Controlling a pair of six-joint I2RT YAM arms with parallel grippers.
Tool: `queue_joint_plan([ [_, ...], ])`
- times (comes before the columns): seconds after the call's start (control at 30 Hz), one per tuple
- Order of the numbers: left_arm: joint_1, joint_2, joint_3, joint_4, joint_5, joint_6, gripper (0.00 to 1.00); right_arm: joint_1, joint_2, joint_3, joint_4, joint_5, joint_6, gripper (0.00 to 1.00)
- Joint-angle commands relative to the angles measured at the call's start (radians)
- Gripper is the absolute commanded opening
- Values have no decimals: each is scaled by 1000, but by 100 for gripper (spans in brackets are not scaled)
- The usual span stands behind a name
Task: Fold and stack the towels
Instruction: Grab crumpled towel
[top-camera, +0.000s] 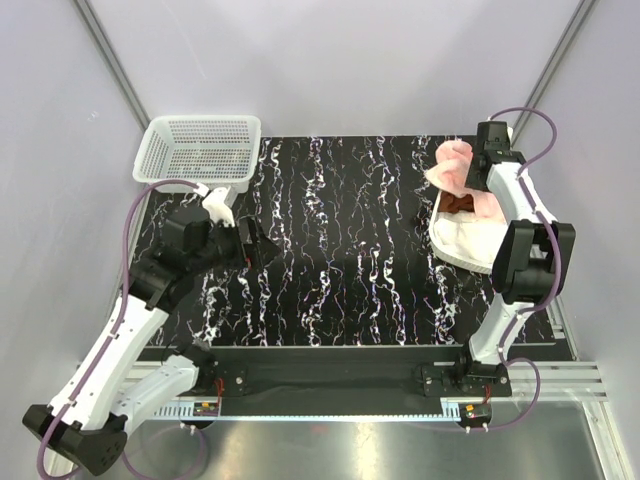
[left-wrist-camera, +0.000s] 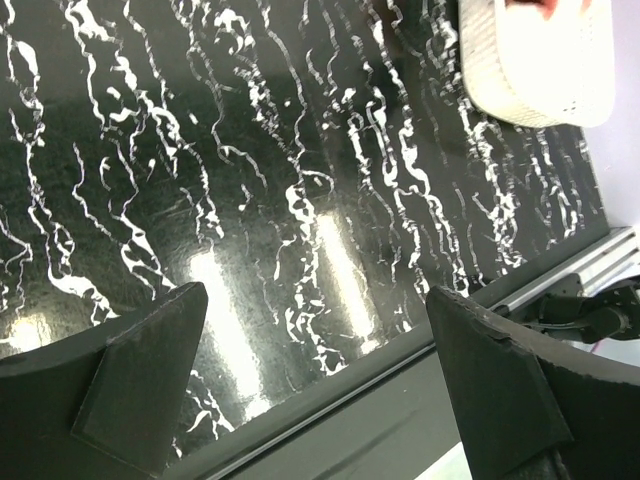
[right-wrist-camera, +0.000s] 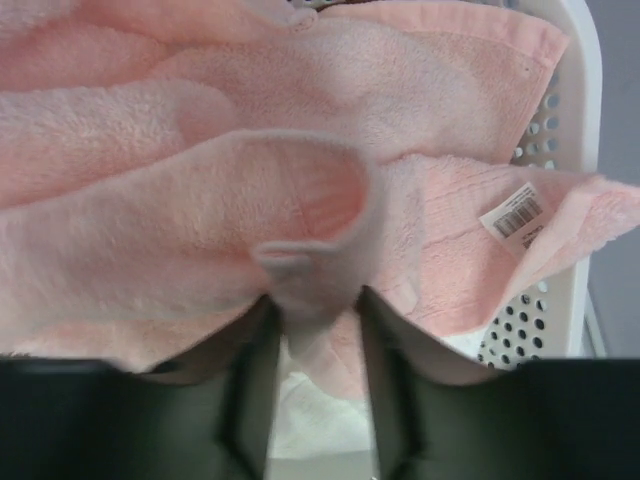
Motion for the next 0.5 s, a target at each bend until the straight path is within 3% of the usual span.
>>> queue_joint_plan([
  [0.0, 1, 8, -4, 52, -37, 1, 99, -10, 27, 65, 17, 48, -47, 34],
  [0.03, 1, 11, 1, 53, -53, -10, 98, -10, 29, 137, -16, 64, -42, 17],
  [0.1, 1, 14, 25, 55, -104, -38, 98, -9, 14, 234, -136, 35, -33, 0],
  [0.23, 4, 55, 126, 33, -204, -50, 98, 10, -93, 449, -278, -189, 10, 0],
  [0.3, 9, 80, 185, -13, -265, -52, 98, 25, -138, 517, -301, -385, 33, 0],
  [0.47, 42, 107, 303, -86, -313, -62, 98, 66, -282, 404, -226, -786, 185, 0],
])
